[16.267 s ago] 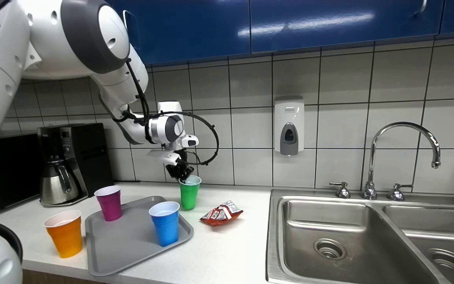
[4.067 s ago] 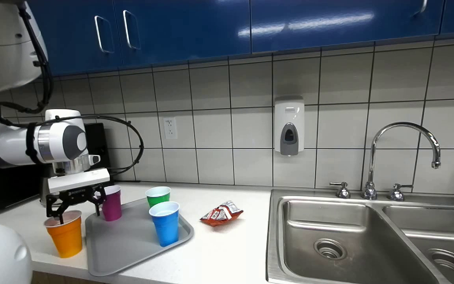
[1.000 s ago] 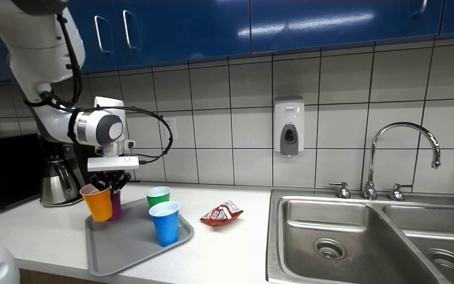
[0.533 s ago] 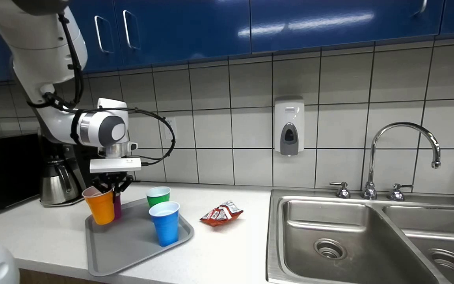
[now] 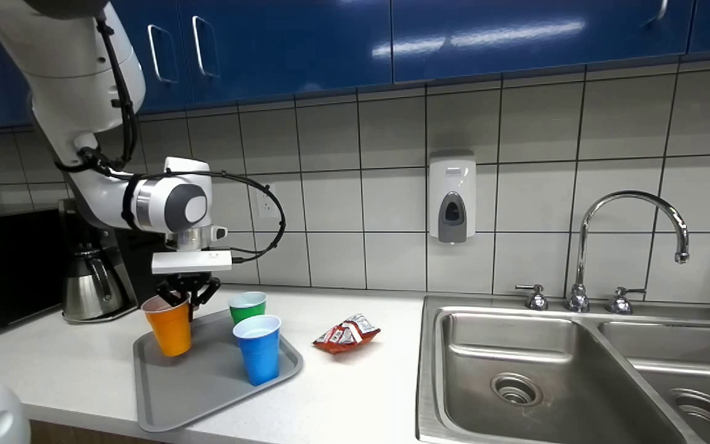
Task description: Put the cups on the grey tray.
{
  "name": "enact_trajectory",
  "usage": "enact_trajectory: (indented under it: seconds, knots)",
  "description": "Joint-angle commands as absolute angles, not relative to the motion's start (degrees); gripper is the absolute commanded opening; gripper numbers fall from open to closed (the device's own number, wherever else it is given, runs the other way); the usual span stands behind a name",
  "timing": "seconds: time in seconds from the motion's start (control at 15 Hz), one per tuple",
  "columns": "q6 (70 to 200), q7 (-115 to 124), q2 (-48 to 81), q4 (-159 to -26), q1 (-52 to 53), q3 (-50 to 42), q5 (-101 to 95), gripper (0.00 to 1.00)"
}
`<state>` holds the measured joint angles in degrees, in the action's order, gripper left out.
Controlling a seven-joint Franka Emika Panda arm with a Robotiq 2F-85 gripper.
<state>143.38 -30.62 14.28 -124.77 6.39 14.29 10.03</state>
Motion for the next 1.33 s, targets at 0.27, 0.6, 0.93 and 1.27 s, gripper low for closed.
enact_trajectory:
  seconds: [0.27, 0.6, 0.93, 1.27]
  knots:
    - [141.7, -29.2, 12.1, -127.7, 6.1, 13.8, 7.5, 0.01]
    - [141.4, -28.5, 12.3, -128.3, 6.3, 13.5, 6.6, 0.01]
    - [140.9, -28.0, 12.8, -128.3, 6.3, 13.3, 5.8, 0.01]
    - [139.7, -27.3, 13.0, -128.1, 6.5, 13.0, 4.0, 0.51]
